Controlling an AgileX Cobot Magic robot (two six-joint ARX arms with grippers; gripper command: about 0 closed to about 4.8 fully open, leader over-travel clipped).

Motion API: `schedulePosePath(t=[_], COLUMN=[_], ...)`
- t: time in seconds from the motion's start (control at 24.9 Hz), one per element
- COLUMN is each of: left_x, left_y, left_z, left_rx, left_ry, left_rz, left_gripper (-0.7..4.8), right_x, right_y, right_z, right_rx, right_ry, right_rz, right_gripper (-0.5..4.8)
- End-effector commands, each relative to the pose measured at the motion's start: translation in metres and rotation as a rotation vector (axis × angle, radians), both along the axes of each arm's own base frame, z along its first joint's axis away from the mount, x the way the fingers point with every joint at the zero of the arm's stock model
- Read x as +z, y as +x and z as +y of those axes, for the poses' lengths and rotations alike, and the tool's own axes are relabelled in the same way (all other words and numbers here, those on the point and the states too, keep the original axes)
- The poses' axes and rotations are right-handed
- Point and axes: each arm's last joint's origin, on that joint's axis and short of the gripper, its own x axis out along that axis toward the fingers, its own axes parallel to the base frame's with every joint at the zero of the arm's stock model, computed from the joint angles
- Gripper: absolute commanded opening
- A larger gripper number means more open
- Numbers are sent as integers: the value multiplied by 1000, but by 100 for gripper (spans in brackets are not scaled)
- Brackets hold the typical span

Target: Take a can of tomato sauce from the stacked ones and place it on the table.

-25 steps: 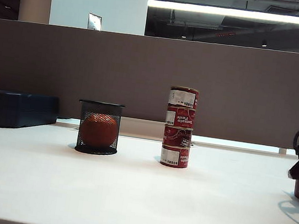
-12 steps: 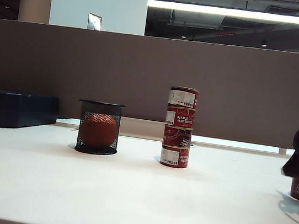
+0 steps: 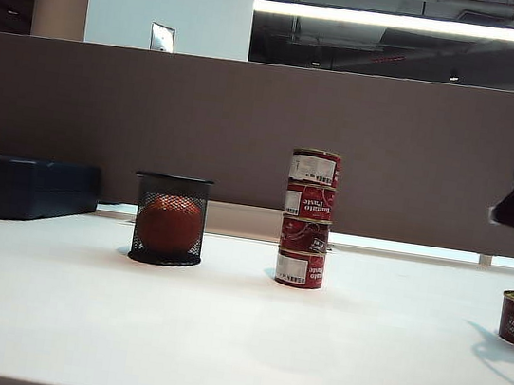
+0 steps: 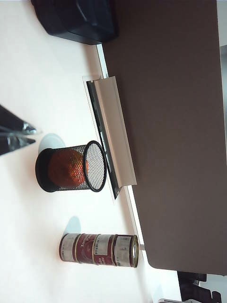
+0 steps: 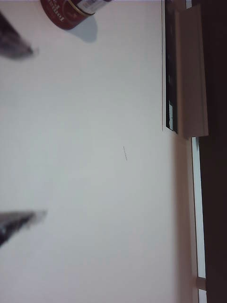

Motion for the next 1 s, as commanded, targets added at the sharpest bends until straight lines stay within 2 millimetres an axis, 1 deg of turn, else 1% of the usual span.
schedulePosePath(t=[0.04, 0.12, 0.2, 0.24, 0.32, 0.48, 0.52, 0.64, 0.76, 0.8, 0.96, 1.0], left_x=[2, 2, 2, 2, 2, 2, 2, 2, 2, 2, 2, 2], left_y=[0, 0, 0, 0, 0, 0, 0, 0, 0, 0, 0, 0], left_z=[0, 0, 0, 0, 0, 0, 0, 0, 0, 0, 0, 0], left_rx=[0, 0, 0, 0, 0, 0, 0, 0, 0, 0, 0, 0], left_ry=[-3, -3, -3, -3, -3, -3, -2, -3, -3, -3, -3, -3], left_rz=[-9, -10, -9, -10, -10, -9, -10, -9, -9, -9, -9, -9], left_gripper=[-5, -5, -5, -5, -5, -5, -5, -5, -5, -5, -5, -5], right_x=[11, 19, 26, 28, 32, 39, 42, 46, 47, 50, 54, 55], right_y=[-8, -16, -23, -26, -32, -44, -49, -59, -71, -78, -91, -96], right_z=[0, -1, -2, -2, -3, -4, -4, -6, -11, -12, -15, -15], right_rx=[5, 3, 0, 1, 1, 5, 5, -6, -49, -56, -77, -69], right_ry=[1, 0, -2, -4, -9, -38, -48, -65, -89, -107, -112, -108], right_rz=[6, 7, 5, 5, 10, 1, -10, -9, 10, -9, -41, -71], right_gripper=[362, 362, 339, 311, 234, 138, 89, -7, -9, -9, -9, -8])
